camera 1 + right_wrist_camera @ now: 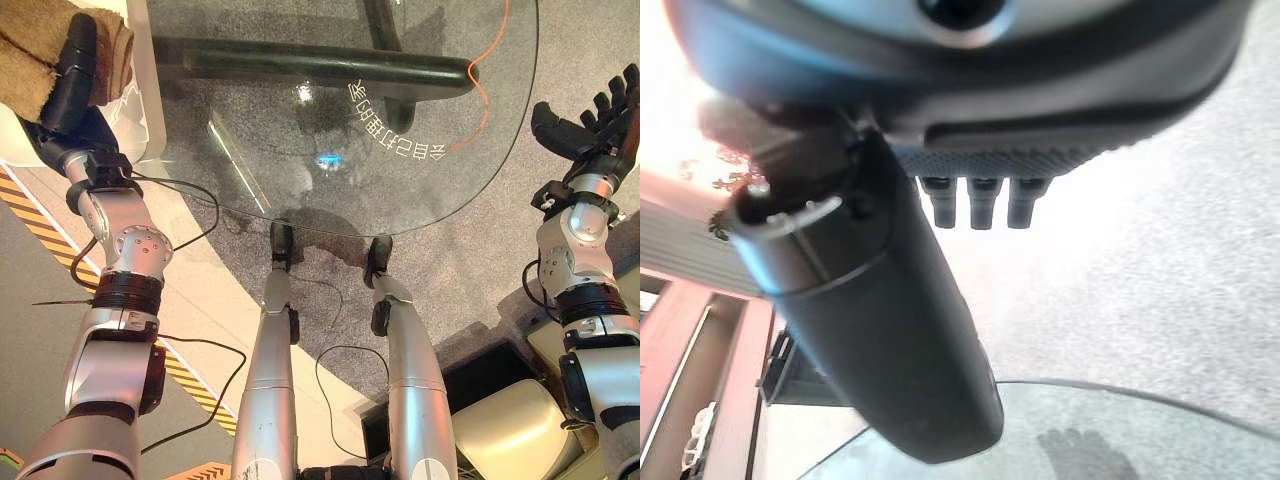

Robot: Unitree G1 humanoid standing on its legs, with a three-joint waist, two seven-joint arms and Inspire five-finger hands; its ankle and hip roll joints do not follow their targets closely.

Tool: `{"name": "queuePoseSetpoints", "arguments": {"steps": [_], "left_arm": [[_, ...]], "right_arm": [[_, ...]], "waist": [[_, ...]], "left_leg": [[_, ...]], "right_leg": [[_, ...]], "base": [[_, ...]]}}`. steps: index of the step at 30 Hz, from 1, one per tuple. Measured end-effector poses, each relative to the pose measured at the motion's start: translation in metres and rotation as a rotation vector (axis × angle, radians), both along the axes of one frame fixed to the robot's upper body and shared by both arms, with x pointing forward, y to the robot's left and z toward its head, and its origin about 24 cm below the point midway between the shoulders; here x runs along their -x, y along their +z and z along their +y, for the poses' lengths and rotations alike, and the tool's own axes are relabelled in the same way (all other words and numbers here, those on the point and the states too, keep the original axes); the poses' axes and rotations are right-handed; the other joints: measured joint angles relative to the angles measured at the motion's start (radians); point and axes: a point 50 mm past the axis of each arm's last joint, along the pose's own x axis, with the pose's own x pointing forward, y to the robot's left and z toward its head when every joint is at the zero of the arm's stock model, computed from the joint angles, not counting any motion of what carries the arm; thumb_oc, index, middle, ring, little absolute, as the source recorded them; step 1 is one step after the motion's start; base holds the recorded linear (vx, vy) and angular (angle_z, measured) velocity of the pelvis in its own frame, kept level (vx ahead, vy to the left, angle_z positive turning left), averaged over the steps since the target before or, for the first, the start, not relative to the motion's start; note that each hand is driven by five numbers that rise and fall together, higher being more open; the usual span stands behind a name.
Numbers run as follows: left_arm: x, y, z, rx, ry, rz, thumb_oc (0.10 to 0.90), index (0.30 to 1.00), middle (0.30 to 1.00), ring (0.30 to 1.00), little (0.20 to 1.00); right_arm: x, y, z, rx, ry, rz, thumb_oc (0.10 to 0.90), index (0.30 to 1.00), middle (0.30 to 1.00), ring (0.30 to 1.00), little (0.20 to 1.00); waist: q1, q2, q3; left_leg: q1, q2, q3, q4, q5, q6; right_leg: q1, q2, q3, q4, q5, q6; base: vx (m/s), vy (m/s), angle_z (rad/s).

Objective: Wipe the table with a cloth and put it in the basket.

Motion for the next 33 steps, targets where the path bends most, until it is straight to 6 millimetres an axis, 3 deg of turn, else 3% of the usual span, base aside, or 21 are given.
{"name": "queuePoseSetpoints", "arguments": {"steps": [11,21,33], "left_arm": [[0.003,0.003,0.016,-0.020,0.130,0.092,0.100,0.300,0.300,0.300,0.200],[0.006,0.014,0.027,-0.092,0.301,0.217,0.100,0.300,0.300,0.300,0.200],[-0.001,0.006,0.038,-0.260,0.429,0.547,0.100,0.300,0.300,0.300,0.200]], "right_arm": [[0.000,-0.031,-0.011,0.001,0.023,0.125,0.800,0.900,0.900,0.900,0.900],[0.009,-0.076,-0.020,-0.013,0.031,0.286,0.800,0.900,0.900,0.900,0.900],[0.013,-0.091,-0.024,-0.023,0.035,0.345,0.800,0.900,0.900,0.900,0.900]], "waist": [[0.001,0.000,0.000],[-0.006,0.000,0.000],[-0.028,0.000,0.000]], "left_leg": [[-0.006,0.000,-0.002,0.002,0.001,-0.002],[-0.006,0.002,-0.001,0.004,0.002,-0.002],[-0.006,0.007,-0.001,0.004,0.003,-0.004]], "right_leg": [[-0.005,0.000,-0.001,0.003,0.000,-0.001],[-0.005,0.002,0.000,0.004,0.001,-0.002],[-0.006,0.007,0.000,0.003,0.003,-0.004]], "base": [[0.00,0.000,0.00],[0.00,0.000,0.00],[0.00,0.000,0.00]]}}
